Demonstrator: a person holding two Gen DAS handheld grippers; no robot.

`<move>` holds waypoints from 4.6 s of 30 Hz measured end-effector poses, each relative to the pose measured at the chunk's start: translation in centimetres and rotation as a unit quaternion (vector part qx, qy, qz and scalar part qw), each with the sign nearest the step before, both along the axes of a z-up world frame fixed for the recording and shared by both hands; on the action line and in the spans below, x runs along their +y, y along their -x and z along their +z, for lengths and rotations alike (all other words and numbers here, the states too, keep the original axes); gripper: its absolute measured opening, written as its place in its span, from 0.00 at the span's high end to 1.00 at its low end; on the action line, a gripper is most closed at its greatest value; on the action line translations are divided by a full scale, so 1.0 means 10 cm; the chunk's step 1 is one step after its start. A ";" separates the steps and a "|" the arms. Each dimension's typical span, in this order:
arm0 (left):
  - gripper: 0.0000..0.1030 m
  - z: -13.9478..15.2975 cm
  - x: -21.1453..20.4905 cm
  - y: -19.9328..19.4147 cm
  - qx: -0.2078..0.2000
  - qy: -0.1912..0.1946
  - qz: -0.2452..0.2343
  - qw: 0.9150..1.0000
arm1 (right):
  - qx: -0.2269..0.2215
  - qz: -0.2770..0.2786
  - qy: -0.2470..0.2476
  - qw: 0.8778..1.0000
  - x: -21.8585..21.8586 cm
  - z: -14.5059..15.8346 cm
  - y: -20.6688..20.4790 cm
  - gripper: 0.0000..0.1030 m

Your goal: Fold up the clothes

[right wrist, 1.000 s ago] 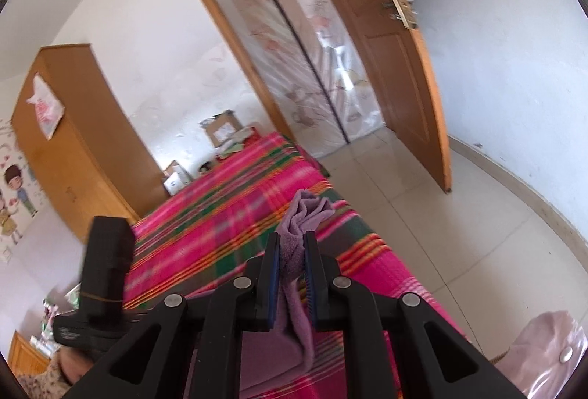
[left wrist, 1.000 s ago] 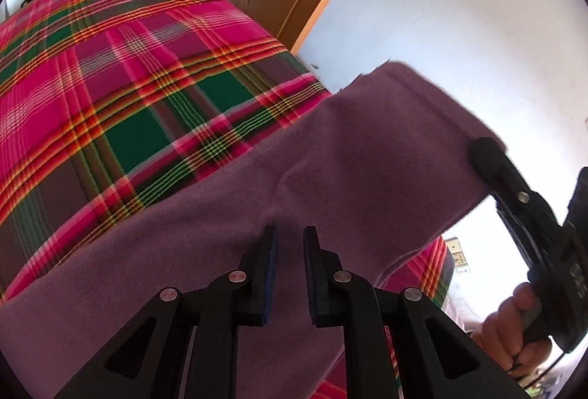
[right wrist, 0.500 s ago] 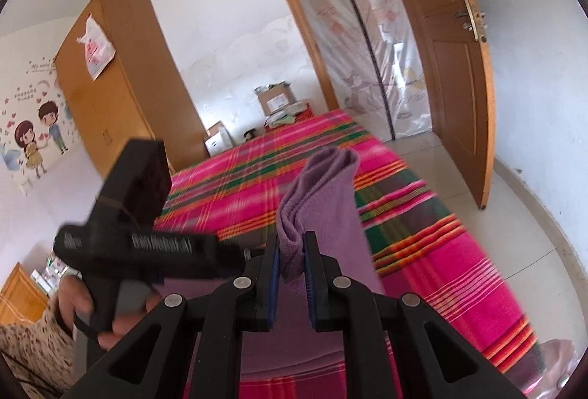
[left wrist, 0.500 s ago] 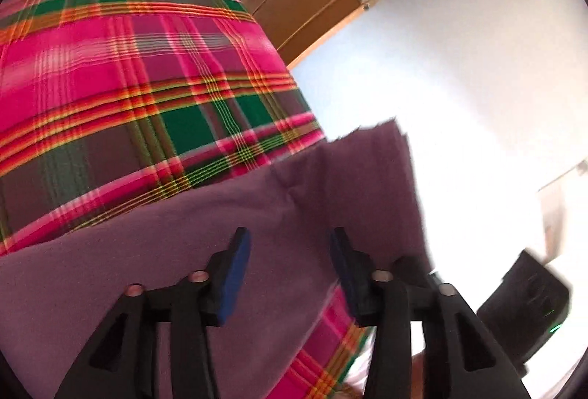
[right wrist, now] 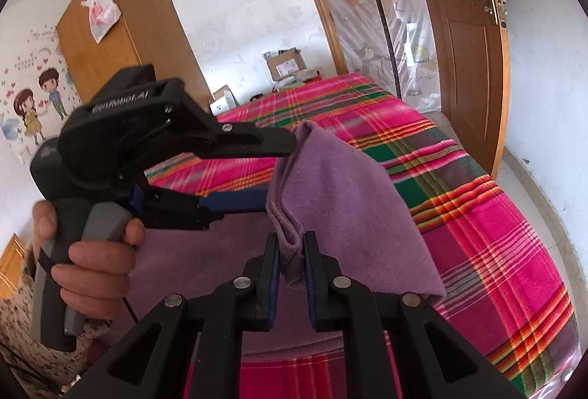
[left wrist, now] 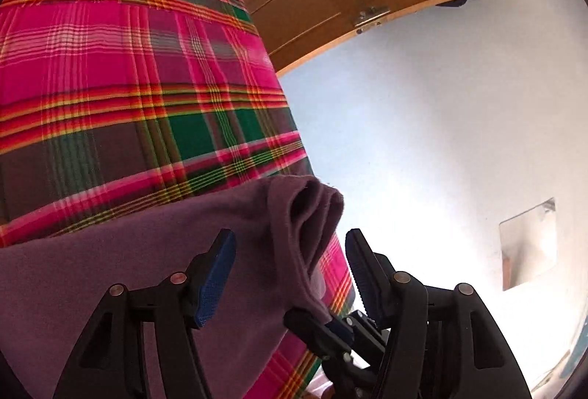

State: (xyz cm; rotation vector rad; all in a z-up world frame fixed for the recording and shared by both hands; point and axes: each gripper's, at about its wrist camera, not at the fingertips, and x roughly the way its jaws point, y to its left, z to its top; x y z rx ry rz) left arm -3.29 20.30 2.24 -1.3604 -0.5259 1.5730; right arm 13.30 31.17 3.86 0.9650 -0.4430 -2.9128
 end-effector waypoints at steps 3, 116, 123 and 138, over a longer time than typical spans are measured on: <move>0.38 -0.04 0.04 -0.02 -0.008 0.012 0.001 1.000 | -0.002 0.011 -0.009 1.000 -0.08 -0.02 -0.01 0.88; 0.63 0.26 -2.31 -0.44 0.043 0.110 0.193 0.974 | -0.063 0.184 -0.015 0.981 -1.53 -0.22 0.22 0.82; 0.59 0.30 -2.54 -0.46 0.056 0.116 0.223 0.966 | -0.025 0.191 -0.019 0.981 -1.45 0.05 0.33 0.78; 0.59 0.09 -3.06 -0.49 0.032 0.138 0.277 0.950 | -0.079 0.140 -0.054 0.986 -1.61 -0.15 1.02 0.75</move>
